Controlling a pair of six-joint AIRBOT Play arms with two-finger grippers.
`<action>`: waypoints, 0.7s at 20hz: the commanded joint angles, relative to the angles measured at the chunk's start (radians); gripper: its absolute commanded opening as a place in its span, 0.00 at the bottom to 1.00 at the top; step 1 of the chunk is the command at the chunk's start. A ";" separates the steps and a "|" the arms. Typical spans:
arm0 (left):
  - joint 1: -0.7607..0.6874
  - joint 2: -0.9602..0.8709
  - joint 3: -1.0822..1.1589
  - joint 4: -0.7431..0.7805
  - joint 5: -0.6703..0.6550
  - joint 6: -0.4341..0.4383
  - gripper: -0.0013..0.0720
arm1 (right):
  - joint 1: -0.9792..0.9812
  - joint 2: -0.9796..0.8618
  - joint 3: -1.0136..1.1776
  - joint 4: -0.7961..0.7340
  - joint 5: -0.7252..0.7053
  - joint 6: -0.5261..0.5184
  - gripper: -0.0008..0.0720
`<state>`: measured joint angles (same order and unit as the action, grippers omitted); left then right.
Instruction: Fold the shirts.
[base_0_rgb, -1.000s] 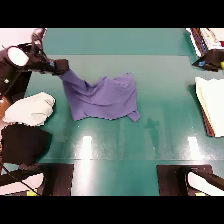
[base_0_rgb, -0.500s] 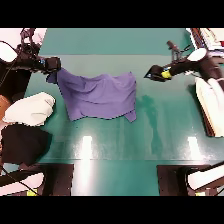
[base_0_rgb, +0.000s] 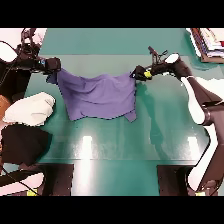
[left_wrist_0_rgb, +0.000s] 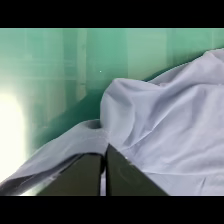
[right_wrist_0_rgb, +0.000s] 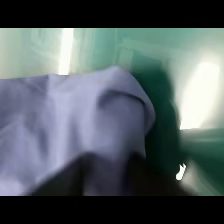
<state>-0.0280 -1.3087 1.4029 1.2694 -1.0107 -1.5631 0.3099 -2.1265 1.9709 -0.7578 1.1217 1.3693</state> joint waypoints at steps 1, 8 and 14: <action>0.001 0.001 0.001 -0.011 -0.019 0.000 0.05 | 0.031 -0.045 0.074 -0.003 -0.019 -0.003 0.03; 0.001 0.179 0.118 0.055 0.006 0.000 0.05 | -0.007 0.304 0.074 -0.316 -0.033 -0.036 0.03; 0.001 0.406 0.436 0.011 -0.001 0.000 0.05 | -0.048 0.816 0.072 -0.479 0.044 -0.043 0.03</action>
<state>-0.0280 -0.9977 1.7100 1.2991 -1.0115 -1.5635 0.2764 -1.5246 2.0430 -1.1313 1.1282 1.3312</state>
